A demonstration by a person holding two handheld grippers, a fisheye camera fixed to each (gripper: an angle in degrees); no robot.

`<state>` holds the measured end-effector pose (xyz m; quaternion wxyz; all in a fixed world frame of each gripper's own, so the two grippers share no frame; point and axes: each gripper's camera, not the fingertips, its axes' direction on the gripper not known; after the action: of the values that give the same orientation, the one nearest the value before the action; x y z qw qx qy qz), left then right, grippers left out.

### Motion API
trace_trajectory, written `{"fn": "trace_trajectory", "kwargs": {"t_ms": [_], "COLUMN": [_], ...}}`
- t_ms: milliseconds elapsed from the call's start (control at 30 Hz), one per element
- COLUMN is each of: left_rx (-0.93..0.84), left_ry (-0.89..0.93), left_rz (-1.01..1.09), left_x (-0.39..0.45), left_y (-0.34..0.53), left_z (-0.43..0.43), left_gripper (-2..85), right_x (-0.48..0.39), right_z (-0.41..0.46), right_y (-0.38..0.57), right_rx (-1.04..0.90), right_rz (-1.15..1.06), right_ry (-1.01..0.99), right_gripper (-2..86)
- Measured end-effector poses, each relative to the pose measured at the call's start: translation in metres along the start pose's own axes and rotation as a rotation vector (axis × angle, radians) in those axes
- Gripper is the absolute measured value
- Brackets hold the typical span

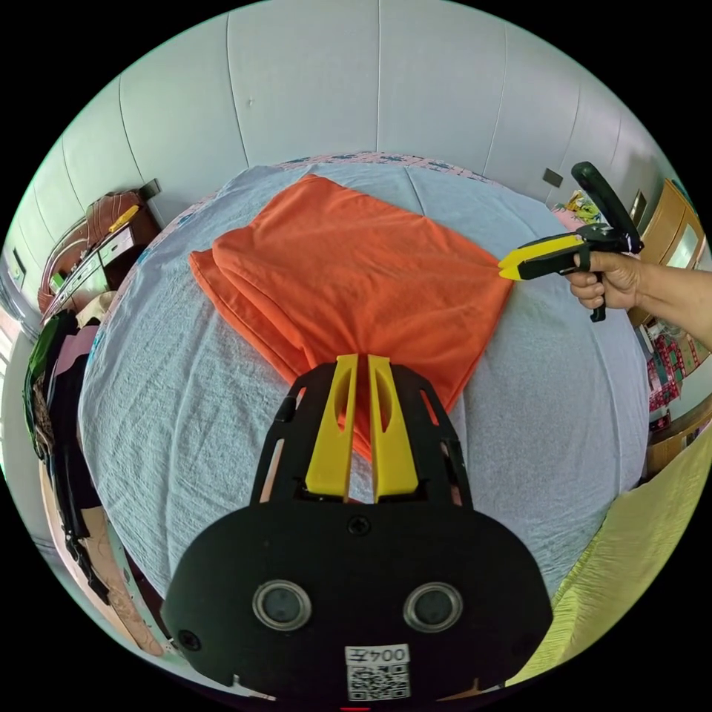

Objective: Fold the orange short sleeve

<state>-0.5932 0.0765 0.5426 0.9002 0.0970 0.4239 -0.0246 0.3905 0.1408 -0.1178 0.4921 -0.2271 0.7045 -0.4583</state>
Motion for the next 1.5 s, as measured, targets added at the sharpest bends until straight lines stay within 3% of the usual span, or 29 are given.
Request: {"fn": "trace_trajectory", "kwargs": {"t_ms": [167,500,767,1000,1333,1500], "left_rx": [0.001,-0.047,0.012,0.005,0.075,0.027], "left_ry": [0.073,-0.055,-0.049,-0.066,-0.152,-0.23], "left_rz": [-0.015,0.173,0.089,-0.062,0.179,0.174], "left_x": [-0.007,0.02,0.028,0.056,0.153,0.167], "left_y": [-0.011,-0.008,-0.028,-0.033,-0.152,-0.2], "left_z": [-0.024,-0.024,-0.057,-0.076,-0.057,-0.034], "left_gripper": [1.7,1.7,4.2,7.3,11.7,12.7], "right_x": [0.026,0.054,0.119,0.153,0.193,0.193], "right_z": [-0.028,-0.009,-0.012,0.013,0.016,0.007], "right_y": [-0.005,-0.028,-0.046,-0.07,-0.12,-0.159], "right_rx": [0.072,-0.034,-0.018,-0.106,-0.157,-0.152], "right_rz": [0.095,0.112,0.287,0.288,0.256,0.214], "right_ry": [-0.041,-0.051,-0.276,-0.375,-0.517,-0.564], "right_gripper": [9.3,9.7,9.3,7.4,2.4,1.8]}}
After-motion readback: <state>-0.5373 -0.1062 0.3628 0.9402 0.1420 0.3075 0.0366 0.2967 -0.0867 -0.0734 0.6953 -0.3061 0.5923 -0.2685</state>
